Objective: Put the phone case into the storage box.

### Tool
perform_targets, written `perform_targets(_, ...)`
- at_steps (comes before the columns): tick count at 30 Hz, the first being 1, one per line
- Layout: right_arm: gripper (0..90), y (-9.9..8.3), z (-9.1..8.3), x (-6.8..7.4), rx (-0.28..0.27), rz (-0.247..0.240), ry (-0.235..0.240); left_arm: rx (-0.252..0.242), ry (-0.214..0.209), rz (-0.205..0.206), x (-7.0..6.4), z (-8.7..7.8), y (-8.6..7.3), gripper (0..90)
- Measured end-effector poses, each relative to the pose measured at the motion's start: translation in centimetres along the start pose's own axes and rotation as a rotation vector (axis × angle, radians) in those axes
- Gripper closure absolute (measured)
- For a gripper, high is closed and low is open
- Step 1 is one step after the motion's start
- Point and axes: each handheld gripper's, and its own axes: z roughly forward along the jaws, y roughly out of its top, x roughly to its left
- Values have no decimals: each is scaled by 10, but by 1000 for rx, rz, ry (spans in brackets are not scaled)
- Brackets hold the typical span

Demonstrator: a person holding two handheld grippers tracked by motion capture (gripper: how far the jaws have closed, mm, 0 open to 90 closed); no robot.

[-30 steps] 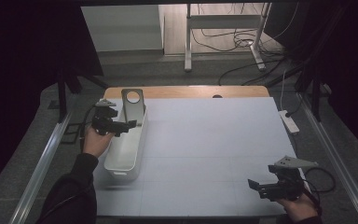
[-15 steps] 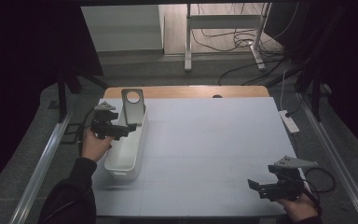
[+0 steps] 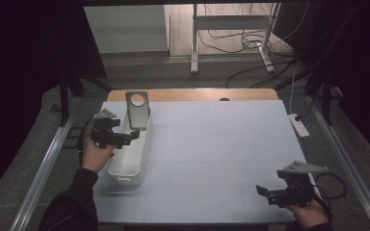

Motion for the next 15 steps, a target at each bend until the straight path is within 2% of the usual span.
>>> perform_targets(8, 21, 0, 0, 0, 1, -2, 0, -20, -38, 4, -7, -4, -6, 0)
perform_targets(15, 21, 0, 0, 0, 1, -4, 5, -10, -53, -4, -14, -6, -12, 1)
